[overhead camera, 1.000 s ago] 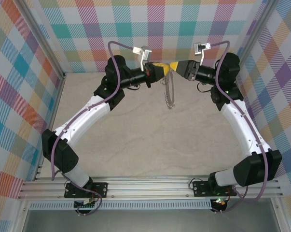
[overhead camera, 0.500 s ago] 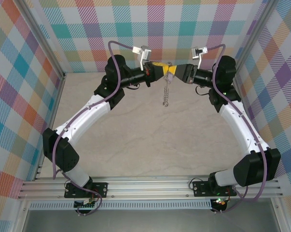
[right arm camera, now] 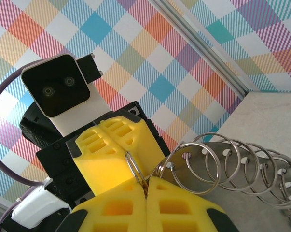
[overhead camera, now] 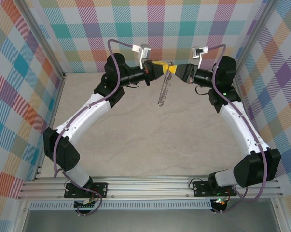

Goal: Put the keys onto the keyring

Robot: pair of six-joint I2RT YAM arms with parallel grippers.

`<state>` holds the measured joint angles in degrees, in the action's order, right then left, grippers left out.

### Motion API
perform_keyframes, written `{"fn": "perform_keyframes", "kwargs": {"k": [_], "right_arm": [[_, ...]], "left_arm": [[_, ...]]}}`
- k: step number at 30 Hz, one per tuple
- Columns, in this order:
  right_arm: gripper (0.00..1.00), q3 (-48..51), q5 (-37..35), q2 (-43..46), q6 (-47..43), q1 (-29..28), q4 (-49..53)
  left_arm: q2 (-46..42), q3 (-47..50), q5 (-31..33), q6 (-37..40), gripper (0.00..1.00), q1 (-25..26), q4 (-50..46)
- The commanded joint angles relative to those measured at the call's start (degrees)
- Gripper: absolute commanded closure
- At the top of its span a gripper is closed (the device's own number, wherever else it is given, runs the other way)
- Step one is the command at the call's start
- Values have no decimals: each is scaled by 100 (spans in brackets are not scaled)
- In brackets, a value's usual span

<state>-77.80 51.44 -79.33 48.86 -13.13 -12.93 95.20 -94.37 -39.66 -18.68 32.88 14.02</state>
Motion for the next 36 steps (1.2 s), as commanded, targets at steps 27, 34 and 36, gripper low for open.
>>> {"fn": "perform_keyframes", "kwargs": {"k": [27,34,36], "right_arm": [[100,-2837,137,-731,-3997,-32,5140],[100,-3215,267,-907,-4543,-37,5907],[100,-3410,338,-993,-4723,-63,6189]], "left_arm": [[-417,-1200,72,1966,46,-450,-3218],[-108,-1646,-362,2635,46,-454,-3995],[-43,-1739,-457,2753,46,-450,-4097]]}}
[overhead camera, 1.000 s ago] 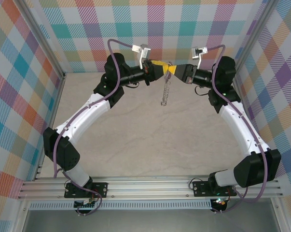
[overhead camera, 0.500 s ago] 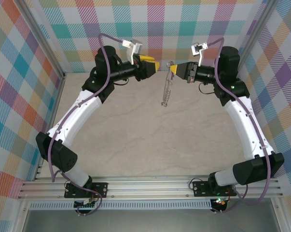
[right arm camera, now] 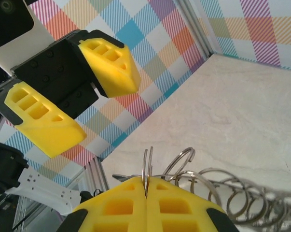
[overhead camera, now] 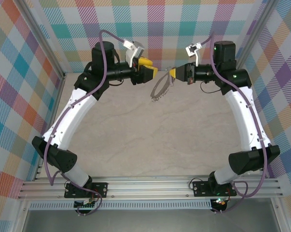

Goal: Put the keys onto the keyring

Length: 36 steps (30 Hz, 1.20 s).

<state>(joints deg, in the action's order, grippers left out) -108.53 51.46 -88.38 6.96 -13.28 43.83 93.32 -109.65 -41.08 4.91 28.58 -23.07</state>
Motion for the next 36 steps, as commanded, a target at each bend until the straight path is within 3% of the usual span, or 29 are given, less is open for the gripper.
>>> {"fn": "perform_keyframes", "kwargs": {"k": [1,13,30,36], "right_arm": [[100,-439,340,-140,-622,-67,683],[100,-983,26,-416,-1215,-495,1669],[100,-802,-42,-303,-1100,-520,1366],[100,-750,-41,-301,-1027,-527,1239]], "left_arm": [[180,-276,-410,473,46,-15,-436],[571,-791,-855,877,48,-15,-950],[883,-1114,-1679,696,55,-18,-1253],[938,-1142,-1868,530,64,-6,-1162]]}}
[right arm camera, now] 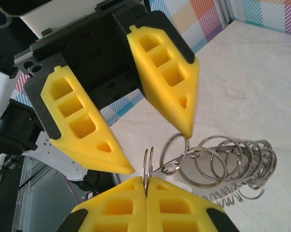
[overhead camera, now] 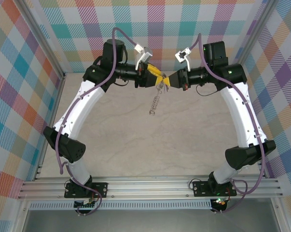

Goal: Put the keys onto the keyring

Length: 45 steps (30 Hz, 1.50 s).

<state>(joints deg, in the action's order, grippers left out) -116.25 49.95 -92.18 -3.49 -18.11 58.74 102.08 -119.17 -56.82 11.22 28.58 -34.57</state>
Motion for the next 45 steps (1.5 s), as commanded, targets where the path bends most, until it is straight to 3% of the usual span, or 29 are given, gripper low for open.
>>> {"fn": "perform_keyframes", "kwargs": {"k": [1,9,20,24,29,32,36,42,45], "right_arm": [[100,30,109,82,40,-48,-270],[100,88,108,94,137,-48,-416],[100,252,58,135,289,-44,-620],[100,380,-9,181,419,-46,-793],[65,980,-300,537,809,38,-1402],[53,1400,-174,812,1226,288,-1930],[49,2014,-177,1241,1784,572,-2695],[47,2869,-1051,1811,2374,668,-3576],[46,3132,-1057,1896,2743,669,-3988]], "left_arm": [[67,-195,-317,-104,65,-1,-37],[137,-221,-505,-133,73,77,-151],[145,-281,-648,-129,99,137,-121],[99,-264,-484,-271,100,148,60],[-115,1,123,-734,100,149,748],[-307,272,505,-881,100,151,1151],[-567,739,802,-1091,100,156,1796],[-773,1179,1016,-1448,100,151,2610],[-802,1320,1080,-1661,100,157,2976]]}}
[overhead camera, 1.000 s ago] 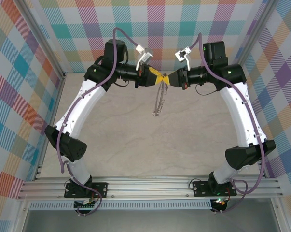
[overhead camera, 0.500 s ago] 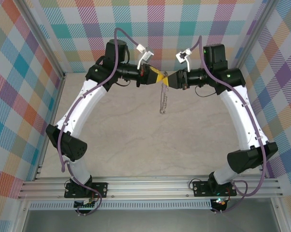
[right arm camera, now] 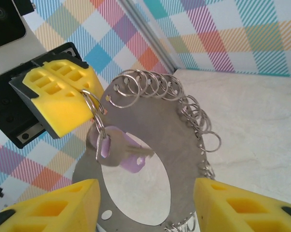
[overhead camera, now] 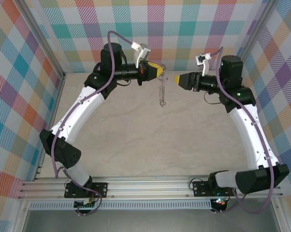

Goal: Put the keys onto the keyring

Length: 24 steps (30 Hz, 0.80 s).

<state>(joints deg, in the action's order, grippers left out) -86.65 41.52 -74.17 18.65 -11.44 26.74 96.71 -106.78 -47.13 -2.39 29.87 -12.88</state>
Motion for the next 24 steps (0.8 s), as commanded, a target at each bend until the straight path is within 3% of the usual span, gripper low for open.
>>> {"fn": "perform_keyframes", "kwargs": {"k": [1,8,14,18,24], "right_arm": [[46,253,-143,95,701,2,-968],[44,625,375,40,1964,-13,-2465],[45,633,475,-199,2529,-77,-3211],[47,473,605,-408,2737,-119,-3430],[58,278,785,-598,2753,-190,-3447]], "left_arm": [[-266,109,116,-391,100,28,919],[-231,114,197,-578,100,45,1079],[-218,123,192,-569,100,81,1060],[-200,123,229,-569,100,98,1032],[-159,114,285,-569,100,125,1036]]}}
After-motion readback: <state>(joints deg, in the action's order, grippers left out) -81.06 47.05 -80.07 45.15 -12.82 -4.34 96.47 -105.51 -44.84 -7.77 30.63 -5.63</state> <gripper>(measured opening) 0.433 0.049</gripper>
